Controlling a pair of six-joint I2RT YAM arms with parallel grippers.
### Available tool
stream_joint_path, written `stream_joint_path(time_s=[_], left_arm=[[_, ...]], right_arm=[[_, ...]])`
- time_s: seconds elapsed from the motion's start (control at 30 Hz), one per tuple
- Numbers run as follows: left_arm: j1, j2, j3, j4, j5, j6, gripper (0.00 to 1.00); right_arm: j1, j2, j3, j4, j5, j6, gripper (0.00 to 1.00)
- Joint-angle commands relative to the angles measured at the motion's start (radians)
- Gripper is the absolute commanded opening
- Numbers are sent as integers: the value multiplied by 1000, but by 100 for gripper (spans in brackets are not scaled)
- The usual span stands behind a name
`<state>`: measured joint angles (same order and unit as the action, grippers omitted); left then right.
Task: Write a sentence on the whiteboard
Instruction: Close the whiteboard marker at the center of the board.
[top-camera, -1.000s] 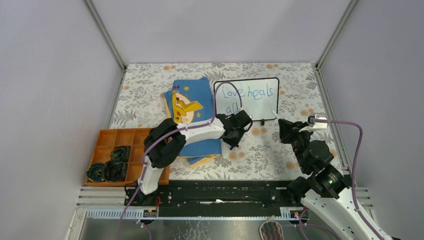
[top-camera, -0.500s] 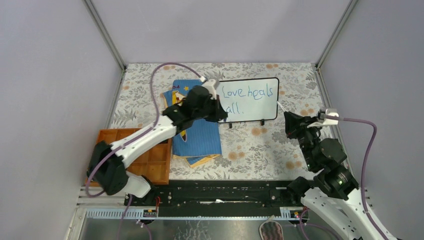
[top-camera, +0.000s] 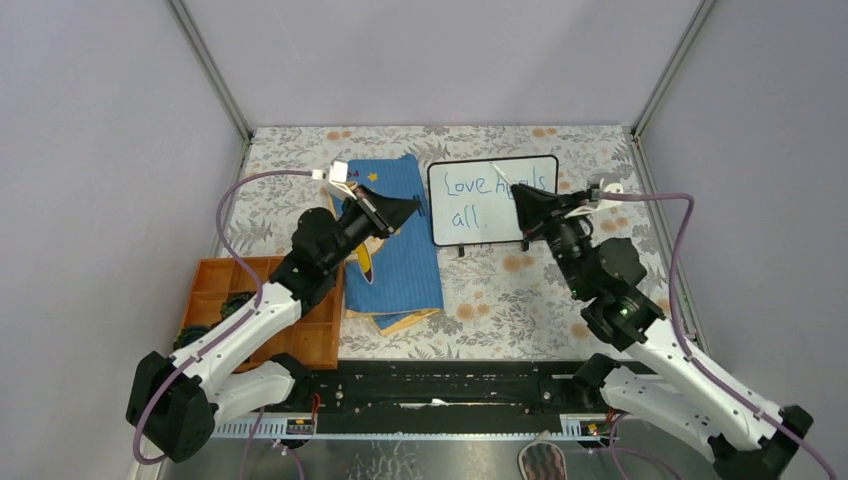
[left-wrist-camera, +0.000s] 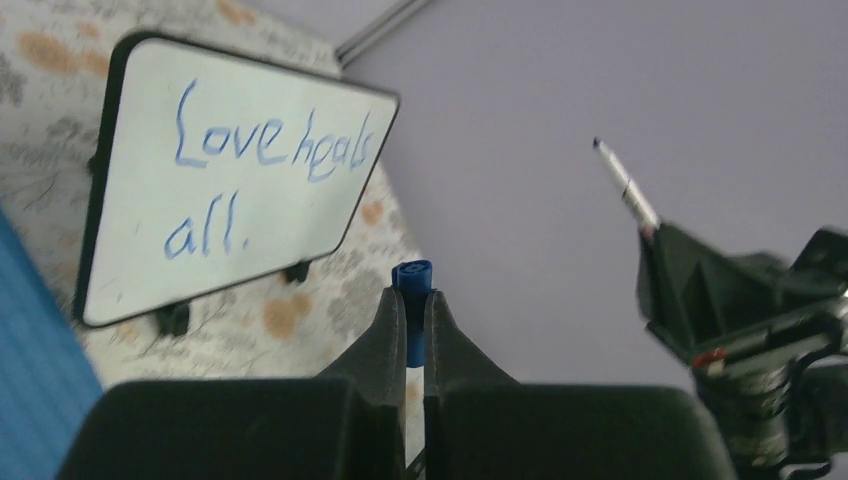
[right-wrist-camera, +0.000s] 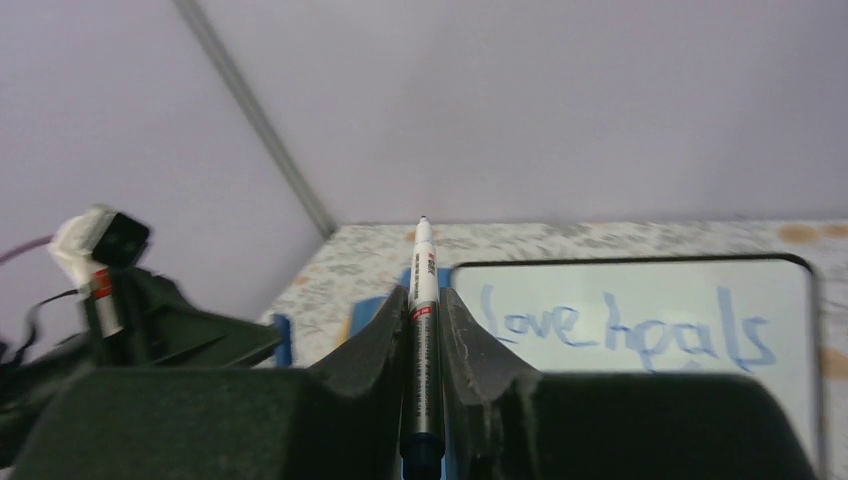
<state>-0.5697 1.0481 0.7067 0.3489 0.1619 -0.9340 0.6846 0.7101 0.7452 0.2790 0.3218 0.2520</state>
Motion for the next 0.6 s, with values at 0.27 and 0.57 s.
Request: stream_joint_path(time_s=[0.27, 0.57], left_arm=[[155, 34, -15, 593, 20, -423, 0], [176, -2, -39, 676, 57, -485, 0]], right_arm=[[441, 151, -17, 619, 224, -457, 0], [754, 375, -116, 1165, 445, -969, 0]])
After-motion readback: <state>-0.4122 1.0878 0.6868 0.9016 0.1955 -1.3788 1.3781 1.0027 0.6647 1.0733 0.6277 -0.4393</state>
